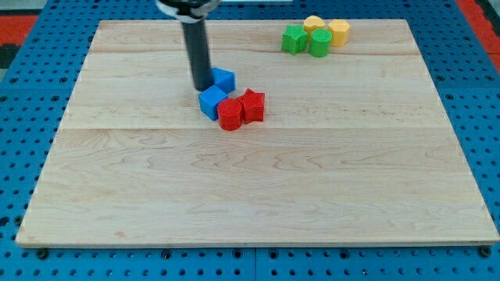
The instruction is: Slide blue triangle above red circle
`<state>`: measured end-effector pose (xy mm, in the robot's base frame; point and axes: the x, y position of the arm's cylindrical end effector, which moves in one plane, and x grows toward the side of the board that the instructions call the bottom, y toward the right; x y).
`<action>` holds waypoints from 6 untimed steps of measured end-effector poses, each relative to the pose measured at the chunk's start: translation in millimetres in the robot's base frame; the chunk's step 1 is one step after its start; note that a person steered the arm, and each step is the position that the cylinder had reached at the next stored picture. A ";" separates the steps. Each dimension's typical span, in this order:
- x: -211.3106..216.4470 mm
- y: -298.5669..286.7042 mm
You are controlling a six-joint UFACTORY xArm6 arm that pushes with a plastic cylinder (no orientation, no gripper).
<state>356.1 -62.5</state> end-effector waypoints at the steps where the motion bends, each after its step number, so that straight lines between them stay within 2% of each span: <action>1: -30.8 2.6; 2: -47.3 22.5; 3: -15.4 69.9; 4: 11.6 76.1; 5: -20.4 96.1; 6: -53.8 74.7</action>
